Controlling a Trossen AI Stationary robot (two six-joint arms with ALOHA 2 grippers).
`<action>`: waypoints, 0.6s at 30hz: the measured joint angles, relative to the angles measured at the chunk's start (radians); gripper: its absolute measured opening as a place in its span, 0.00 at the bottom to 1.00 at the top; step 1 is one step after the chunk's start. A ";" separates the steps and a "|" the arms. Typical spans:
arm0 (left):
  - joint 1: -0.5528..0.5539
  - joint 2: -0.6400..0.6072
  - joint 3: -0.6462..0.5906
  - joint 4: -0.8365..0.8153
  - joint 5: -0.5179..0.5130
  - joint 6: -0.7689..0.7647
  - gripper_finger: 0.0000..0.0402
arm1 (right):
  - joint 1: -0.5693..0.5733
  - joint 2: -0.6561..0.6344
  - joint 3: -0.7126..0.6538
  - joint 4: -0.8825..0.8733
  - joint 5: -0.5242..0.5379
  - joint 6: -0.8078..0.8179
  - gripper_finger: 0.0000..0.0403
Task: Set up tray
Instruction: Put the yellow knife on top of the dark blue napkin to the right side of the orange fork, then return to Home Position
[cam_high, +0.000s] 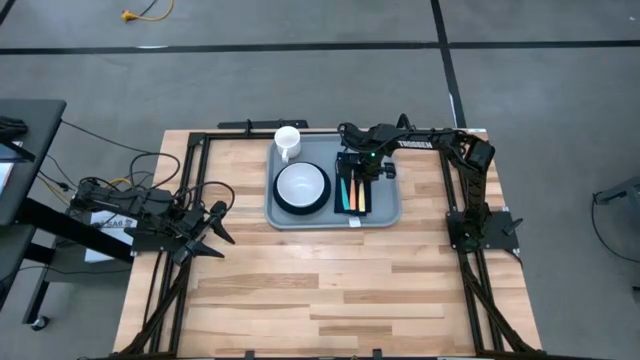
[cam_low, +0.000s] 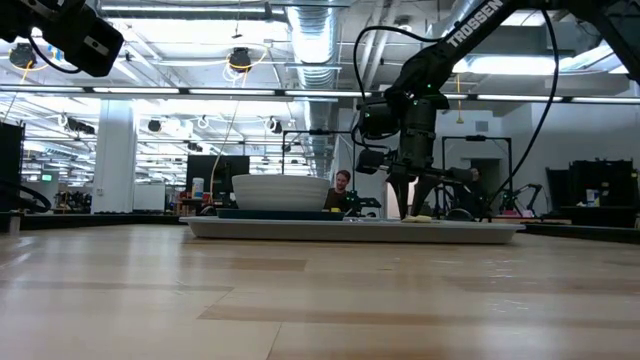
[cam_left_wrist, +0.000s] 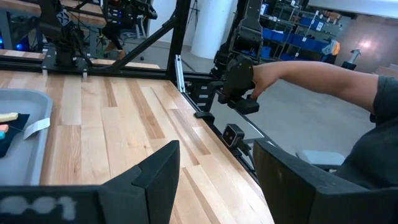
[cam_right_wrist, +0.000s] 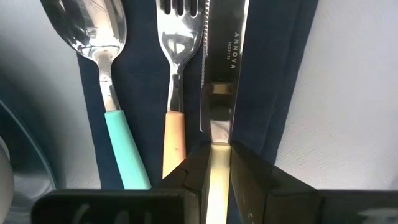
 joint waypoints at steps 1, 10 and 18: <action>0.000 0.000 0.000 0.000 0.000 -0.001 0.48 | 0.000 0.000 0.000 0.000 0.000 0.002 0.12; 0.000 0.000 0.000 0.000 0.000 -0.001 0.48 | 0.000 0.000 0.000 0.000 0.000 0.006 0.15; 0.000 0.000 0.000 0.000 0.001 -0.002 0.48 | 0.000 0.000 0.000 0.000 0.001 0.026 0.28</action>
